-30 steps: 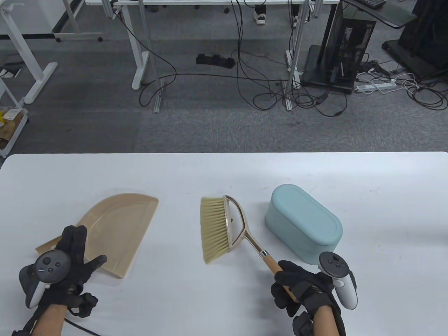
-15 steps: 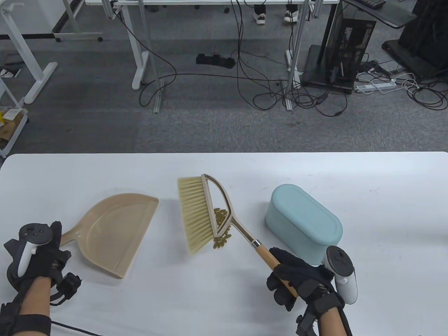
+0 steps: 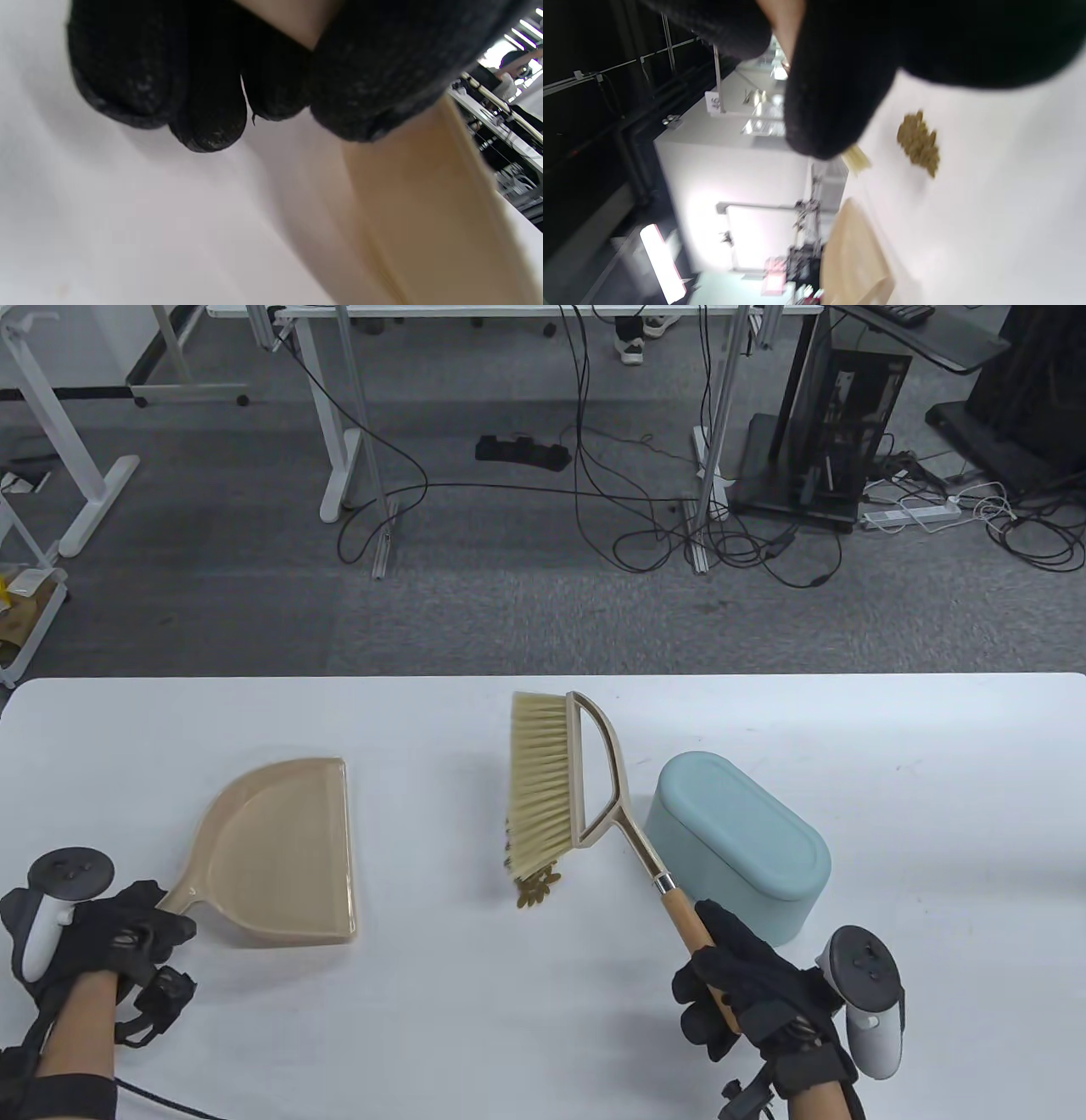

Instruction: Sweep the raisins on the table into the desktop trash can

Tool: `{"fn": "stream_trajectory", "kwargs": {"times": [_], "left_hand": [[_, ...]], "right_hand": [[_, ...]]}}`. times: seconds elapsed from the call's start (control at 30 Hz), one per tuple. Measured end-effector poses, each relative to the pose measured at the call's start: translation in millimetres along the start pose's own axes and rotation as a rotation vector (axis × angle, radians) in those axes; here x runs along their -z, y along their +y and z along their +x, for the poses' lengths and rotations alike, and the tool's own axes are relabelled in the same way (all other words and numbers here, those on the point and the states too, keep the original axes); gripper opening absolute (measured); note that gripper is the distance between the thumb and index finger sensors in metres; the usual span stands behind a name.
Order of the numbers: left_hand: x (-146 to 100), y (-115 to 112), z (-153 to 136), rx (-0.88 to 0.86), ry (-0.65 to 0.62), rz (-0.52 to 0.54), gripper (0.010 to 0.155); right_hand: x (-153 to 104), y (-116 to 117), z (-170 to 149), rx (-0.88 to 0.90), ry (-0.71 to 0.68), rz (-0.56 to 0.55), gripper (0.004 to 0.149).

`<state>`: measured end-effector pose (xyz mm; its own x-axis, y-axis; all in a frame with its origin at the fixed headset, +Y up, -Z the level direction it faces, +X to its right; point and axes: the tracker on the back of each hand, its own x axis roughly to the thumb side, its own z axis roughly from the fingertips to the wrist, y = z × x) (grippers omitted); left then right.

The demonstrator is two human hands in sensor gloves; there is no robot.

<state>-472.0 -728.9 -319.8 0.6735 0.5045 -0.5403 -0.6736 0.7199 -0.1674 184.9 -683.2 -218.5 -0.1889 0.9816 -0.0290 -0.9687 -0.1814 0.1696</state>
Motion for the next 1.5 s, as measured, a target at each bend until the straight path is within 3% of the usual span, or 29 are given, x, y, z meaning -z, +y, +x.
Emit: {"fn": "stream_trajectory", "kwargs": {"times": [0.07,0.13,0.2,0.37,0.47,0.5,0.53,0.57,0.63,0.7,0.8,0.87,0.97,1.07,1.17,1.23,1.33,1.5], "left_hand": [[-7,-8,10,-0.098,-0.102,-0.050,0.058],[-15,-17,24,-0.128,-0.174,-0.106,0.072],[-26,-31,46,0.007,-0.239,-0.110,0.089],[-44,-81,81,0.137,-0.322,-0.104,0.073],[-52,-105,90,0.215,-0.279,0.029,0.067],[-52,-112,92,0.250,-0.275,0.015,0.067],[-52,-116,92,0.274,-0.246,0.007,0.067],[-52,-120,91,0.292,-0.209,-0.010,0.067],[-53,-123,91,0.303,-0.210,0.002,0.068],[-55,-126,92,0.331,-0.208,0.023,0.069],[-53,-128,90,0.336,-0.194,0.014,0.069],[-52,-128,89,0.339,-0.199,0.015,0.069],[-50,-129,86,0.334,-0.198,0.007,0.069],[-50,-130,85,0.334,-0.201,0.009,0.070],[-49,-130,83,0.331,-0.201,0.002,0.070],[-47,-131,81,0.321,-0.199,-0.008,0.070],[-46,-133,78,0.316,-0.203,-0.009,0.070],[-44,-134,75,0.299,-0.214,-0.009,0.071]], "right_hand": [[-8,12,20,-0.114,-0.001,-0.134,0.071],[-10,21,38,-0.345,-0.048,-0.197,0.070],[-10,37,57,-0.653,-0.086,-0.231,0.069],[-8,94,70,-1.063,-0.081,-0.241,0.069],[3,122,62,-1.285,-0.031,-0.212,0.068],[9,131,56,-1.330,0.029,-0.172,0.069],[13,135,53,-1.329,0.079,-0.121,0.069],[19,140,46,-1.239,0.171,0.007,0.070],[20,149,36,-1.030,0.237,0.160,0.072],[16,155,34,-0.900,0.165,0.186,0.072],[2,164,28,-0.564,0.086,0.286,0.072],[-5,165,30,-0.448,0.022,0.260,0.071],[-9,159,43,-0.566,-0.145,0.113,0.068],[-11,150,52,-0.655,-0.215,0.012,0.068],[-7,141,49,-0.924,-0.339,-0.199,0.067],[0,137,36,-1.099,-0.351,-0.273,0.067],[19,132,11,-1.315,-0.326,-0.323,0.066],[53,139,-29,-1.560,-0.165,-0.272,0.066]]}}
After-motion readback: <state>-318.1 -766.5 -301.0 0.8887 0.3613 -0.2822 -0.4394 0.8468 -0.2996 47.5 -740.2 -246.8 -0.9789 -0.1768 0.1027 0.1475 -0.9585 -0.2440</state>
